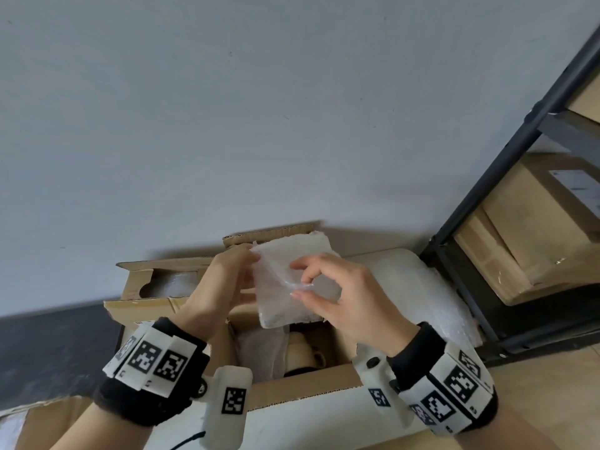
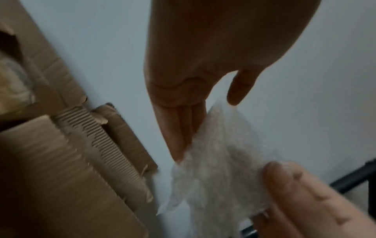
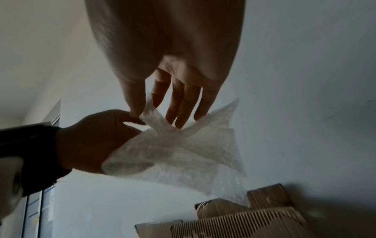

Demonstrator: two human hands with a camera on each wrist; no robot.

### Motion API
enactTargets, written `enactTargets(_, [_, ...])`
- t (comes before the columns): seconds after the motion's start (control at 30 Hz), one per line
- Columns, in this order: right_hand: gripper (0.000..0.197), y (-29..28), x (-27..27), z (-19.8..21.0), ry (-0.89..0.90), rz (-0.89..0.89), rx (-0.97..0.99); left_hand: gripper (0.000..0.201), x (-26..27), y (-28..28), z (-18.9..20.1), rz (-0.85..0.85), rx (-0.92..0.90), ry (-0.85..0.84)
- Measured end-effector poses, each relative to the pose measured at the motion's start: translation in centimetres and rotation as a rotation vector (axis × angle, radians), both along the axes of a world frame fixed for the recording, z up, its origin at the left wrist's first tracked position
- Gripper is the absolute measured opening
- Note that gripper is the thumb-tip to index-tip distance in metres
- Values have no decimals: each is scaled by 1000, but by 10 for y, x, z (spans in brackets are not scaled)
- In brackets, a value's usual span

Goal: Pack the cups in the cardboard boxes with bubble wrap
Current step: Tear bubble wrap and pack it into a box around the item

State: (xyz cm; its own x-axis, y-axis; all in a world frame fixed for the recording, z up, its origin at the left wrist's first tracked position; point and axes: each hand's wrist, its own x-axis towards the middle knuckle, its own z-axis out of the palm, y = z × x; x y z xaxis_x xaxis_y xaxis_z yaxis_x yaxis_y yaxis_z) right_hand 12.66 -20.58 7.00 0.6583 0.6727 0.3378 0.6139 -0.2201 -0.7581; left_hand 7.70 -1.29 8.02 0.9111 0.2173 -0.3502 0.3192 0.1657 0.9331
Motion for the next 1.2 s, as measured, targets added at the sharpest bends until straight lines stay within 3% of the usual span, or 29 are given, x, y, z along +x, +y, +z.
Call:
enactTargets(0.07, [15, 2, -4, -4, 49, 43, -40, 39, -3, 1, 1, -95, -129, -9])
enactTargets(0.17, [25, 3, -6, -7, 32, 115, -122, 15, -5, -1, -4, -92, 62, -60])
enactTargets(0.27, [57, -2, 8, -8, -53, -56, -25, 20, -8, 4, -15, -72, 40, -102])
enactTargets(0.37, [88, -15, 27, -9, 336, -107, -24, 24, -13, 4, -19, -149, -96, -210])
enactTargets(0.43, [74, -21, 36, -15, 573, -51, -57, 20, -15, 1, -25, -209, -107, -263])
enactTargets(0.5, [45, -26, 37, -25, 624, -89, -78, 21, -18, -1, -40, -209, -43, -261])
enactTargets(0.57, [47, -29, 35, -41, 506, -240, -95, 29, -23, -1, -65, -186, 156, -216])
enactTargets(0.67, [21, -31, 23, -56, 162, -365, -87, 35, -47, 3, -109, -296, 674, 6])
enactTargets(0.73, [8, -30, 10, -61, -216, -271, -161, 51, -69, 4, -131, -482, 949, 97])
enactTargets(0.8, [17, -30, -2, -73, -578, -114, -312, 85, -87, 0, -146, -605, 1058, 91])
enactTargets(0.83, [22, -30, -5, -78, -682, -28, -395, 96, -93, 0, -151, -624, 1109, 80])
enactTargets(0.9, [28, -29, -7, -85, -794, 91, -547, 92, -102, -1, -155, -654, 1209, 30])
enactTargets(0.97, [29, -25, -11, -93, -820, 127, -677, 75, -107, -2, -159, -697, 1294, -36])
enactTargets(1.1, [21, -9, -23, -104, -655, 128, -1053, 56, -114, -2, -170, -715, 1386, -120])
enactTargets(1.2, [15, 6, -22, -115, -359, 101, -1223, 53, -113, -3, -174, -695, 1415, -124])
